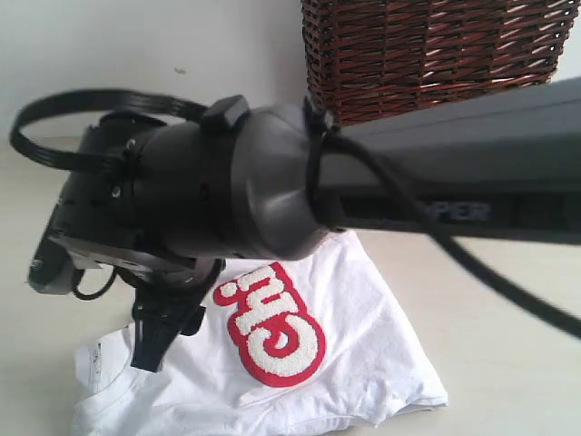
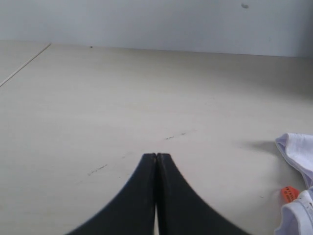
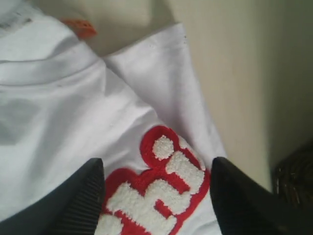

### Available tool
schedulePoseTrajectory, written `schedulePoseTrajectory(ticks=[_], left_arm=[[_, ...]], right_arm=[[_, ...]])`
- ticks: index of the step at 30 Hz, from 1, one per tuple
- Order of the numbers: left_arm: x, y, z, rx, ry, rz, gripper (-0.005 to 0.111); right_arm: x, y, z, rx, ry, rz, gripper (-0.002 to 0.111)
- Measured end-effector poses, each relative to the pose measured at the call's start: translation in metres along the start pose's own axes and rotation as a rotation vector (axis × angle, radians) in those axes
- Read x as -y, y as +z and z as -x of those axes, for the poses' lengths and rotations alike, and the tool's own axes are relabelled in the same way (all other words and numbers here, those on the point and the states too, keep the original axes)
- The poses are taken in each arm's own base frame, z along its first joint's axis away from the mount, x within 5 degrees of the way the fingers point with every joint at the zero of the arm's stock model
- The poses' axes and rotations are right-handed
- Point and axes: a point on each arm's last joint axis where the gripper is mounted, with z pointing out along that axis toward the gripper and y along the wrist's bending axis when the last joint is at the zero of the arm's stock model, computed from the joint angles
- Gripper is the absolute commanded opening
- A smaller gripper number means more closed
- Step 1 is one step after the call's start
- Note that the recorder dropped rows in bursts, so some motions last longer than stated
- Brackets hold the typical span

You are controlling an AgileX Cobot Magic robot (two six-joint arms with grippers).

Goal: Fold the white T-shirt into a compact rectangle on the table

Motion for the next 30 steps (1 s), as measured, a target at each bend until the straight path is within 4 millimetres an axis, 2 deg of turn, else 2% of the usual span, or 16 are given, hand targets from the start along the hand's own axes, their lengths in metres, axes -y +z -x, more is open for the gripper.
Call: schedulePoseTrajectory(ticks=[4,6,12,14,18,20,22,25,30], left_arm=[[0.0,0.0,0.0,0.0,0.0,0.0,0.0],[0.0,0.0,0.0,0.0,0.0,0.0,0.0],[0.0,0.0,0.0,0.0,0.0,0.0,0.0],[0.0,0.0,0.0,0.0,0.0,0.0,0.0],[0.0,0.0,0.0,0.0,0.0,0.0,0.0],[0.0,0.0,0.0,0.0,0.0,0.0,0.0],[0.0,0.0,0.0,0.0,0.0,0.0,0.0],[0.0,0.0,0.0,0.0,0.0,0.0,0.0],[0.0,0.0,0.0,0.0,0.0,0.0,0.0]], right_arm=[[0.0,0.045,-0.007,-0.072,-0.018,0.006,0.059],[0.002,0.062,-0.006,-0.081,-0.01,0.009,0.059],[0.02,0.09,0.007,-0.083,-0.006,0.011,0.059],[0.019,0.096,0.009,-0.103,-0.027,0.023,0.052],[0.012,0.111,0.005,-0.166,-0.08,0.044,0.018],[0.011,0.114,0.003,-0.181,-0.092,0.043,0.0],[0.013,0.111,0.003,-0.183,-0.095,0.034,0.0],[0.02,0.098,0.005,-0.172,-0.082,0.019,0.0],[0.039,0.062,0.004,-0.175,-0.046,-0.017,0.0]])
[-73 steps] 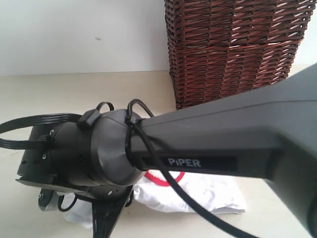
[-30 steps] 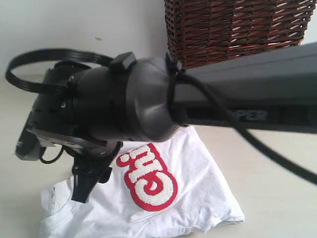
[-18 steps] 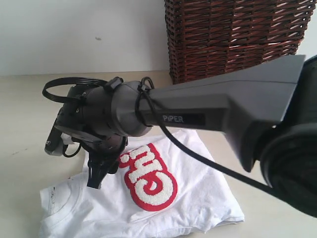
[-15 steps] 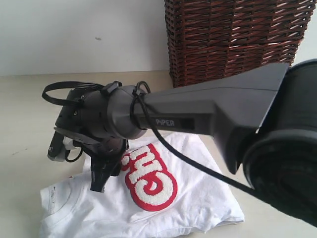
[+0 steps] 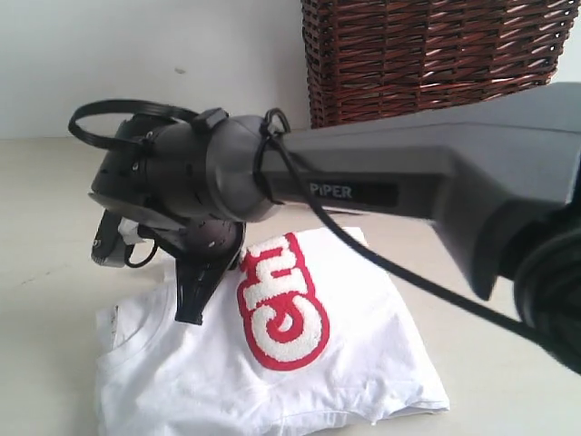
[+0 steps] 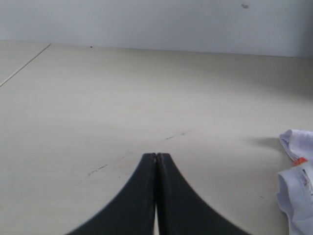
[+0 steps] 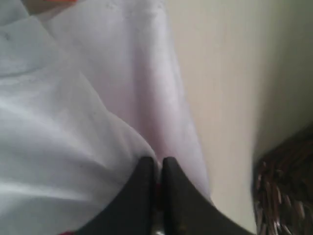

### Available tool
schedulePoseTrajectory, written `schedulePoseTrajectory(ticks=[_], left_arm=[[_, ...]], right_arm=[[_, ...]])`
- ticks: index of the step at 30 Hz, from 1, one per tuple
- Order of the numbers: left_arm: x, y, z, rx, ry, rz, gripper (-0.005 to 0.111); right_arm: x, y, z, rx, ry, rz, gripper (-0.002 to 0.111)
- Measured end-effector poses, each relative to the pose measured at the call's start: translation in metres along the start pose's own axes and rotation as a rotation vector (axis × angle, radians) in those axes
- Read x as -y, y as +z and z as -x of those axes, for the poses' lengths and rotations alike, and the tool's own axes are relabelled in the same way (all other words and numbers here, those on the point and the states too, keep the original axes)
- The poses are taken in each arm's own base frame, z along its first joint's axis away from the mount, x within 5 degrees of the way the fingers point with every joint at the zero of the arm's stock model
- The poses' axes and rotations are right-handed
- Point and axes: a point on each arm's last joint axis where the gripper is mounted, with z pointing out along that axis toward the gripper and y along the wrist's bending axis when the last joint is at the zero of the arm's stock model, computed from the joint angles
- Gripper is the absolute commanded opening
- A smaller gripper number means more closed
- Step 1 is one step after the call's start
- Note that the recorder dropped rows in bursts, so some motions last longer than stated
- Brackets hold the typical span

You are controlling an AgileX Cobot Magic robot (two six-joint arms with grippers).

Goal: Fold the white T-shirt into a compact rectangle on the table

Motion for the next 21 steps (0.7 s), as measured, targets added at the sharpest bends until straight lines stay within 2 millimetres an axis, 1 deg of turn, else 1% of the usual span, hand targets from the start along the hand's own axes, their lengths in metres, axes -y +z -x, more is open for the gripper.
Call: schedulePoseTrajectory(ticks=[2,4,6,10,13,14,15,17,19,21], left_arm=[[0.0,0.0,0.0,0.0,0.0,0.0,0.0],[0.0,0.0,0.0,0.0,0.0,0.0,0.0],[0.0,0.0,0.0,0.0,0.0,0.0,0.0],[0.0,0.0,0.0,0.0,0.0,0.0,0.0],[0.0,0.0,0.0,0.0,0.0,0.0,0.0],[0.0,0.0,0.0,0.0,0.0,0.0,0.0],[0.0,0.0,0.0,0.0,0.0,0.0,0.0],[0.0,0.0,0.0,0.0,0.0,0.0,0.0],[0.0,0.0,0.0,0.0,0.0,0.0,0.0],[0.0,0.0,0.0,0.0,0.0,0.0,0.0]], right_arm=[[0.007,-0.008,-0.003,-0.006,0.002,-0.026,0.0],[0.013,-0.01,-0.005,-0.016,0.011,-0.066,0.0],[0.021,-0.009,-0.008,-0.029,0.039,-0.114,0.0],[0.037,-0.006,-0.013,-0.033,0.148,-0.208,0.0],[0.045,-0.002,-0.017,-0.039,0.198,-0.219,0.001],[0.046,-0.001,-0.018,-0.039,0.206,-0.199,0.002],[0.046,0.001,-0.019,-0.039,0.203,-0.162,0.006],[0.042,0.006,-0.02,-0.044,0.186,-0.082,0.018],[0.037,0.016,-0.021,-0.059,0.168,-0.027,0.032],[0.032,0.027,-0.02,-0.082,0.155,-0.02,0.049]])
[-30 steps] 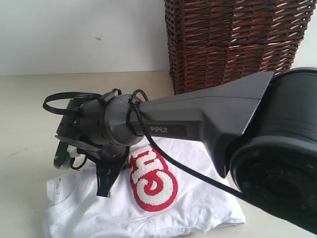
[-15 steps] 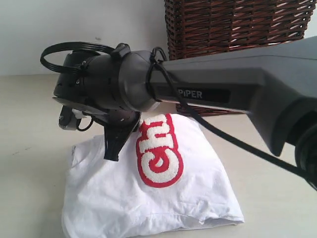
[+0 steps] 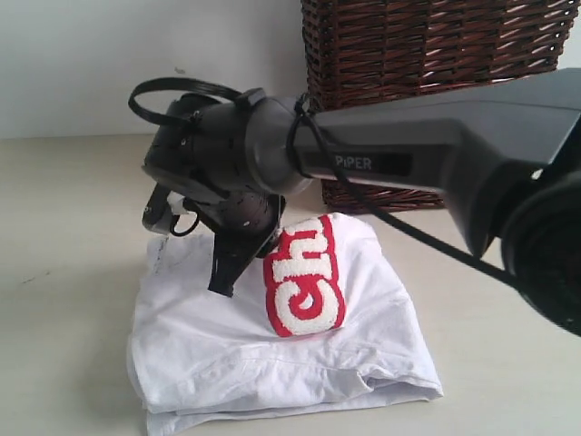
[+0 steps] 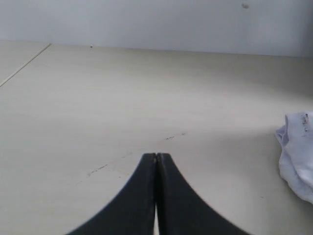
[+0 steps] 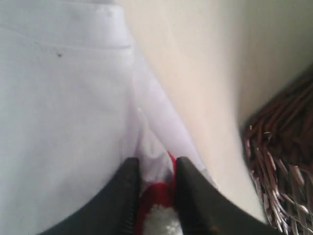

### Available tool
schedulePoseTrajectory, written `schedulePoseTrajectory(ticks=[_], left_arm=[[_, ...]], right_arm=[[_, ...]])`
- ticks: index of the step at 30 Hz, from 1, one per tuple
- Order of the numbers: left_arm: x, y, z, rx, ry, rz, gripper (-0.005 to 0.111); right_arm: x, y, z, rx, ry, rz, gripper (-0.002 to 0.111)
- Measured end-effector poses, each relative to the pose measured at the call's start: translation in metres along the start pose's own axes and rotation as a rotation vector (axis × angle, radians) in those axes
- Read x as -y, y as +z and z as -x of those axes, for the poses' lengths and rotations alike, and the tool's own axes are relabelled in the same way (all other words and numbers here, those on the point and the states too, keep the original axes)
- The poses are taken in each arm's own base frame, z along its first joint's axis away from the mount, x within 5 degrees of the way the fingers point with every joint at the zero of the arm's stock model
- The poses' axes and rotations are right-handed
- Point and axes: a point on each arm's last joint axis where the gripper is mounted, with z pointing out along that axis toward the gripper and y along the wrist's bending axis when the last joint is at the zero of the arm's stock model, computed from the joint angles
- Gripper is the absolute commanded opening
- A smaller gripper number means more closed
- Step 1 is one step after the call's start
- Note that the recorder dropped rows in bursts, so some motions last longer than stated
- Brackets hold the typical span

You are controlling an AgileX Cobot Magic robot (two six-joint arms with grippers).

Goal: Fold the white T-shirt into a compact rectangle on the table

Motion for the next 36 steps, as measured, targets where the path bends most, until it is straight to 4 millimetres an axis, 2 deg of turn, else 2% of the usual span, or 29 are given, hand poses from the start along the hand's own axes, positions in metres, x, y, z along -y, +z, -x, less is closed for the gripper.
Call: schedulePoseTrajectory(ticks=[3,5,7,10,12,14,15,16,18,19,23,25,33,36], left_arm=[[0.0,0.0,0.0,0.0,0.0,0.0,0.0],[0.0,0.0,0.0,0.0,0.0,0.0,0.0],[0.0,0.0,0.0,0.0,0.0,0.0,0.0],[0.0,0.0,0.0,0.0,0.0,0.0,0.0],[0.0,0.0,0.0,0.0,0.0,0.0,0.0],[0.0,0.0,0.0,0.0,0.0,0.0,0.0],[0.0,0.0,0.0,0.0,0.0,0.0,0.0],[0.0,0.0,0.0,0.0,0.0,0.0,0.0],[0.0,0.0,0.0,0.0,0.0,0.0,0.0],[0.0,0.0,0.0,0.0,0.0,0.0,0.0],[0.0,0.0,0.0,0.0,0.0,0.0,0.0],[0.0,0.0,0.0,0.0,0.0,0.0,0.0],[0.0,0.0,0.0,0.0,0.0,0.0,0.0],[0.0,0.0,0.0,0.0,0.0,0.0,0.0]], right_arm=[[0.001,0.011,0.0,-0.023,0.005,-0.056,0.063],[0.006,0.012,-0.001,-0.038,0.012,-0.129,0.064],[0.014,0.004,-0.002,-0.028,0.03,-0.172,0.064],[0.029,-0.024,-0.004,0.033,0.081,-0.184,0.064],[0.032,-0.039,-0.005,0.084,0.114,-0.135,0.064],[0.03,-0.044,-0.003,0.124,0.11,-0.082,0.063],[0.029,-0.044,-0.002,0.13,0.108,-0.069,0.058],[0.028,-0.044,-0.002,0.13,0.108,-0.058,0.046],[0.025,-0.044,-0.003,0.114,0.096,-0.028,0.004],[0.022,-0.042,-0.005,0.098,0.088,-0.005,0.001],[0.012,-0.027,-0.012,0.075,0.06,0.027,0.0],[0.011,-0.013,-0.017,0.082,0.078,0.05,0.0],[0.026,0.068,-0.045,-0.041,0.223,0.139,0.0],[0.027,0.072,-0.045,-0.045,0.228,0.141,0.0]])
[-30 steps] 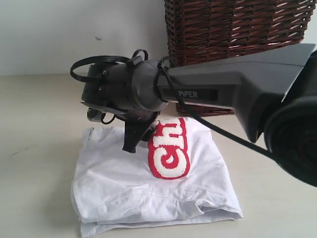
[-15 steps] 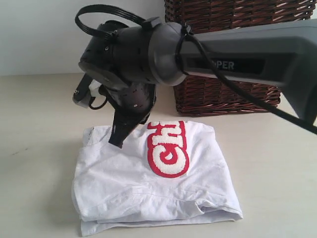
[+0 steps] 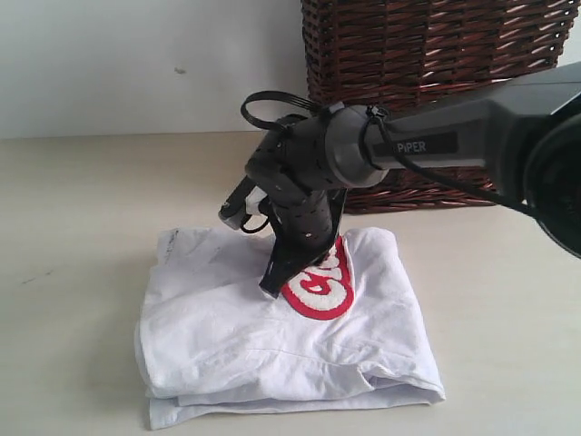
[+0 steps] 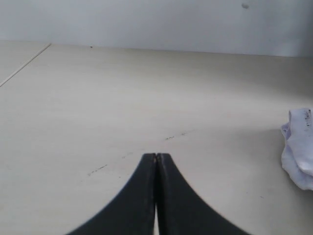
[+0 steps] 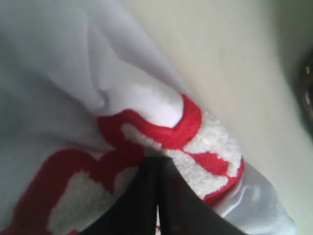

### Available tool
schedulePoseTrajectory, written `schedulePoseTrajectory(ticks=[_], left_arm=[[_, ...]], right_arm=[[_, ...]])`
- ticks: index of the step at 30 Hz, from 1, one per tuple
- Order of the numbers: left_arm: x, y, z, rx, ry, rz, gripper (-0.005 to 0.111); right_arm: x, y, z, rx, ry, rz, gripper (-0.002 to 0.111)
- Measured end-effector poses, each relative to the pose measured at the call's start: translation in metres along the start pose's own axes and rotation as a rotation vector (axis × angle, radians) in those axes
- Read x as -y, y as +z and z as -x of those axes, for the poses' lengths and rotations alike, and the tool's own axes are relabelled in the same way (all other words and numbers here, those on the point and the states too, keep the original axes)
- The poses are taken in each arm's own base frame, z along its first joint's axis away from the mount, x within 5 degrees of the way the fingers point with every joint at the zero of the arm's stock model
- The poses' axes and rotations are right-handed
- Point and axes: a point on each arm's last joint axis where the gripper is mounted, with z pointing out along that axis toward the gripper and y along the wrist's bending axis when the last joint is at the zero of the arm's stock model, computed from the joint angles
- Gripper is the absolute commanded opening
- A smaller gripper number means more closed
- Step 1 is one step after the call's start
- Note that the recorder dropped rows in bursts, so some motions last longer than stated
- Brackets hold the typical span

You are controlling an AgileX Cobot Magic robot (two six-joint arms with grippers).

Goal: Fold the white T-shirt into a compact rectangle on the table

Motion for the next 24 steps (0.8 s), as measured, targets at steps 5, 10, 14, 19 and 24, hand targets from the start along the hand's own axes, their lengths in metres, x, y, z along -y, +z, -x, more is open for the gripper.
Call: schedulePoseTrajectory(ticks=[5,10,14,19,24], left_arm=[[0.0,0.0,0.0,0.0,0.0,0.0,0.0],[0.0,0.0,0.0,0.0,0.0,0.0,0.0],[0.0,0.0,0.0,0.0,0.0,0.0,0.0],[0.0,0.0,0.0,0.0,0.0,0.0,0.0],[0.0,0.0,0.0,0.0,0.0,0.0,0.0]], right_arm=[[0.002,-0.007,0.001,0.017,0.008,-0.001,0.0],[0.011,-0.045,0.003,0.102,0.069,0.05,0.0],[-0.006,-0.077,0.002,0.183,0.053,0.195,0.0],[-0.061,-0.073,-0.004,0.182,-0.02,0.345,0.0],[-0.084,-0.039,-0.012,0.092,-0.053,0.371,0.0]])
